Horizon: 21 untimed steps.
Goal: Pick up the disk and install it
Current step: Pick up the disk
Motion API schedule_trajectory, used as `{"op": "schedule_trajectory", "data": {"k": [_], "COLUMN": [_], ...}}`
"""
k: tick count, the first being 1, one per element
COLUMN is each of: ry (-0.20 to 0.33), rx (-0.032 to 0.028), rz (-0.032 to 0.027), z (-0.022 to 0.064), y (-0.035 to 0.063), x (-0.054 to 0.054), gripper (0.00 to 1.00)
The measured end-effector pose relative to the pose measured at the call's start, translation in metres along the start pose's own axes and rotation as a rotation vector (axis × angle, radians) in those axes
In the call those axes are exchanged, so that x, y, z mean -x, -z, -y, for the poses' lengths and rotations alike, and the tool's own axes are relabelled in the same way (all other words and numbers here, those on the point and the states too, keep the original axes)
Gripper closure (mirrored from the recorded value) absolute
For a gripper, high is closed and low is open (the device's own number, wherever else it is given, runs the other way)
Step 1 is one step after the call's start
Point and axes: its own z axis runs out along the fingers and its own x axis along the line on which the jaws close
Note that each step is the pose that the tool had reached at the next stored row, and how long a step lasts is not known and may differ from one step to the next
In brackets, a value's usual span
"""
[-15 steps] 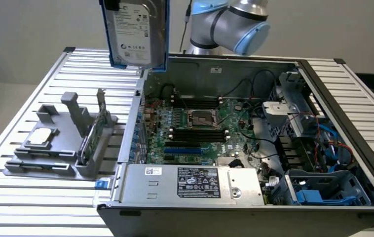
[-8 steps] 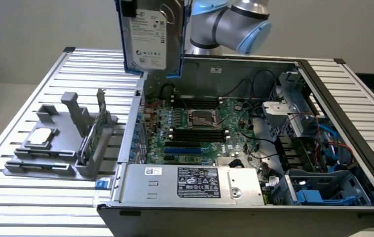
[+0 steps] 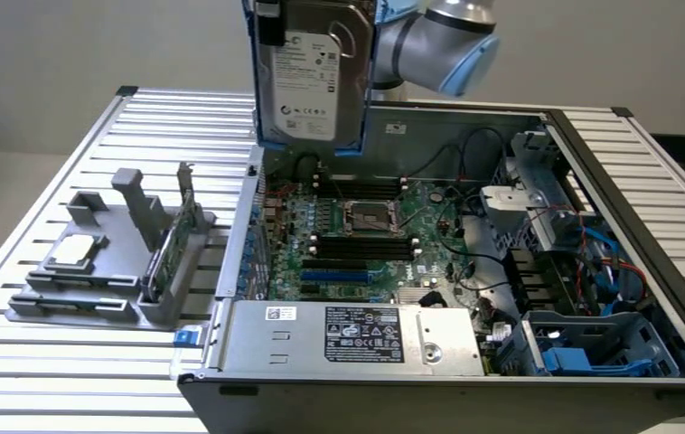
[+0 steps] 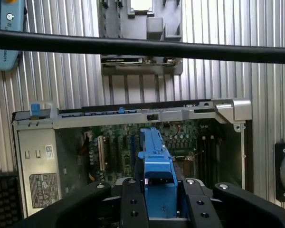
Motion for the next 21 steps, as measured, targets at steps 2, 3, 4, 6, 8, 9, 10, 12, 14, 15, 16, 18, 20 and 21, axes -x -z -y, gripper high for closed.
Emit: {"op": "schedule_trajectory", "data": {"k": [2, 3, 4, 6, 8, 9, 10, 12, 14, 15, 16, 18, 20, 21], "ry": [0.0, 0.0, 0.0, 0.0, 0.0, 0.0, 0.0, 0.0, 0.0, 0.0, 0.0, 0.0, 0.0, 0.0], "rx": [-0.0029, -0.0043, -0.0057, -0.0091, -0.0126, -0.0142, -0.0159, -0.0192, -0.0217, -0.0227, -0.0237, -0.0258, -0.0277, -0.0285], "rz": [0.0002, 0.0003, 0.0004, 0.0006, 0.0011, 0.0012, 0.0013, 0.0016, 0.0018, 0.0017, 0.0018, 0.0019, 0.0022, 0.0022], "z": [0.0073, 0.0111, 0.0147, 0.0216, 0.0285, 0.0319, 0.0352, 0.0414, 0.0459, 0.0479, 0.0499, 0.0541, 0.0583, 0.0606], "y": [-0.0013, -0.002, -0.0027, -0.0041, -0.0056, -0.0063, -0.0071, -0.0089, -0.0109, -0.0119, -0.013, -0.0153, -0.0177, -0.0188], "x": [-0.003, -0.005, -0.006, -0.009, -0.012, -0.014, -0.016, -0.02, -0.024, -0.027, -0.029, -0.034, -0.039, -0.041], "gripper": [0.67, 0.67, 0.67, 0.67, 0.67, 0.67, 0.67, 0.67, 0.67, 0.67, 0.67, 0.67, 0.67, 0.67]}}
